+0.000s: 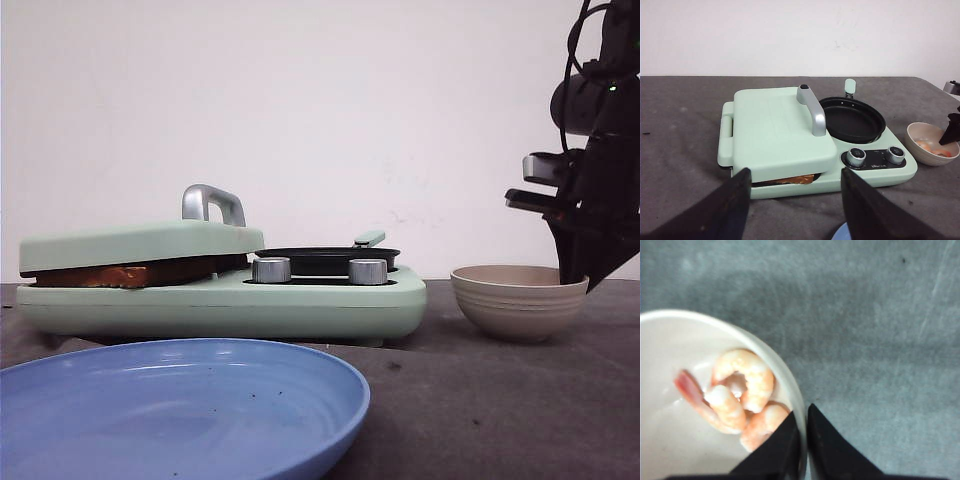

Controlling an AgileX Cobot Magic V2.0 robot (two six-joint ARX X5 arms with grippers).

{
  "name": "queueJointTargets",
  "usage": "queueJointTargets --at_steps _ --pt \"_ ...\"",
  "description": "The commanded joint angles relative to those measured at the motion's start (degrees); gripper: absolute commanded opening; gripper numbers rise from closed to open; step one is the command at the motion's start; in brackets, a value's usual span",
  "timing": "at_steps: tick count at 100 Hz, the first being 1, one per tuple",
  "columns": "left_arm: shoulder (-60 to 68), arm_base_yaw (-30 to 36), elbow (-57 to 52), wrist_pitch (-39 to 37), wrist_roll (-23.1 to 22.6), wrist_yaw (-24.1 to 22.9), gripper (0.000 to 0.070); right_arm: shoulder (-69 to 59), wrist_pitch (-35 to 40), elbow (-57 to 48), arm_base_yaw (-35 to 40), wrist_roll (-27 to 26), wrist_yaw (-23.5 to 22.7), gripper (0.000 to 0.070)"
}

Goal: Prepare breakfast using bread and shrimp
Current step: 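Grip the bowl rim with the right gripper and lift it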

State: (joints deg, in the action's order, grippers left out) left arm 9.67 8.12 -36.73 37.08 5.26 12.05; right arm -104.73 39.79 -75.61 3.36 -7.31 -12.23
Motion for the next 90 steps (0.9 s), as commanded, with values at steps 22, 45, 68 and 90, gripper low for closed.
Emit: queueJointTargets --at_steps 22,45,68,90 --pt "0.0 0.0 -0.3 -0.7 -0.5 -0.2 0.0273 6.7 -3.6 -1.2 0.2 0.0 -2.9 0.0000" --pt "0.0 0.0 -0.3 -0.7 -0.5 -0.2 0.0272 10.5 -9.0 -1.2 3.1 -2.4 -5.0 0.0000" --pt "0.0 0.0 -0.3 -0.6 -0.5 -0.2 0.0272 10.8 -18.3 -1.2 8.6 -4.7 -4.3 0.0000" --pt "0.0 0.0 -0.3 -0.6 -0.5 -0.2 0.0272 10.8 -30.7 -1.2 14.6 -3.7 2.6 0.0000"
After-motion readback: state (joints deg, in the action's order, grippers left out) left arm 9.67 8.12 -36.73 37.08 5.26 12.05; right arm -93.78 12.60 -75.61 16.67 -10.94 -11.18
